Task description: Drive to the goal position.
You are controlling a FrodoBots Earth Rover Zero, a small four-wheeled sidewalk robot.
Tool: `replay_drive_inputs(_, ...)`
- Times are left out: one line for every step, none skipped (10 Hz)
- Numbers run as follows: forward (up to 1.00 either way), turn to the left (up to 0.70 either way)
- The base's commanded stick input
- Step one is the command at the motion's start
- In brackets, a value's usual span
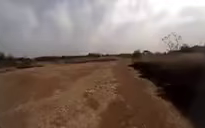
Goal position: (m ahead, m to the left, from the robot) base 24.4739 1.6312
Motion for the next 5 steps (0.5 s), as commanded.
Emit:
replay_drive_inputs(0.5, 0.0)
replay_drive_inputs(0.5, 0.0)
replay_drive_inputs(0.5, 0.0)
replay_drive_inputs(0.5, 0.0)
replay_drive_inputs(0.5, 0.0)
